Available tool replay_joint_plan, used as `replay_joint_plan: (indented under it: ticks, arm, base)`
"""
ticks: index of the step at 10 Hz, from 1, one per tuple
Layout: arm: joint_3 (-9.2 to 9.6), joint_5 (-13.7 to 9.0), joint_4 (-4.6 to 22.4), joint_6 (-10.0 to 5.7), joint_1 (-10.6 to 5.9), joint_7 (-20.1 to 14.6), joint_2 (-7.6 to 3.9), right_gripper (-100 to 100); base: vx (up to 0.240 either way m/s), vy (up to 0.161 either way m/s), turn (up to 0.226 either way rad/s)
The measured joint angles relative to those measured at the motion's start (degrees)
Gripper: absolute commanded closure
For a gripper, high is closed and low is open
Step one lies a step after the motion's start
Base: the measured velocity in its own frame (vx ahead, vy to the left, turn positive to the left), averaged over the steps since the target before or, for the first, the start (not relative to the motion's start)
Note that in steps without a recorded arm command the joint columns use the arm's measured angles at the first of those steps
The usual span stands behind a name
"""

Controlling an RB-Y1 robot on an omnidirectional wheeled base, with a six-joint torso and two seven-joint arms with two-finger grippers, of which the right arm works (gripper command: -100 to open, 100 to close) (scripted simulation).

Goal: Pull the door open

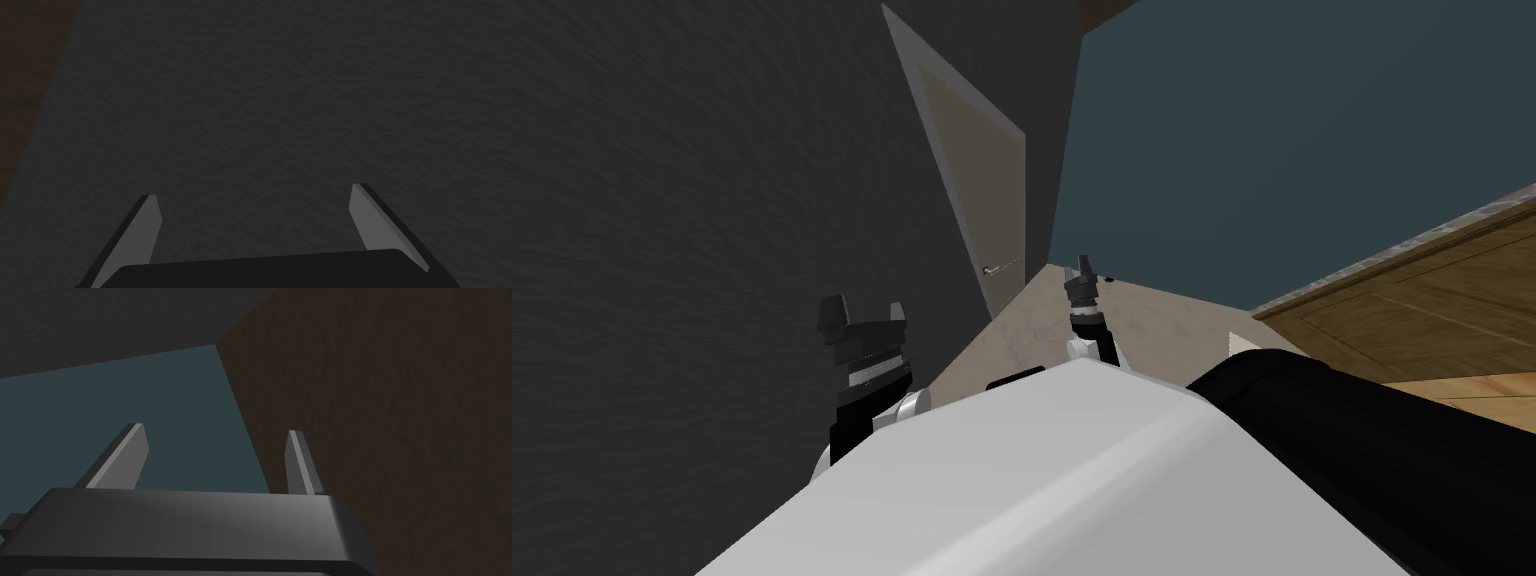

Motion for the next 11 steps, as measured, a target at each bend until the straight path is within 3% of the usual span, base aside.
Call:
replay_joint_plan:
  ticks: [3, 6, 11]
  arm:
    - [0.23, 0.12, 3.42, -1.18, -0.91, 0.11, -0.47, -100]
    - [-0.94, -0.37, 7.14, -1.51, -3.07, -0.43, -1.52, -100]
    - [-1.56, -0.59, 14.56, -3.36, -6.03, -0.68, -2.57, -100]
  base:
    - [0.079, -0.026, 0.112]
    - [0.063, -0.024, 0.093]
    - [0.078, -0.035, 0.133]
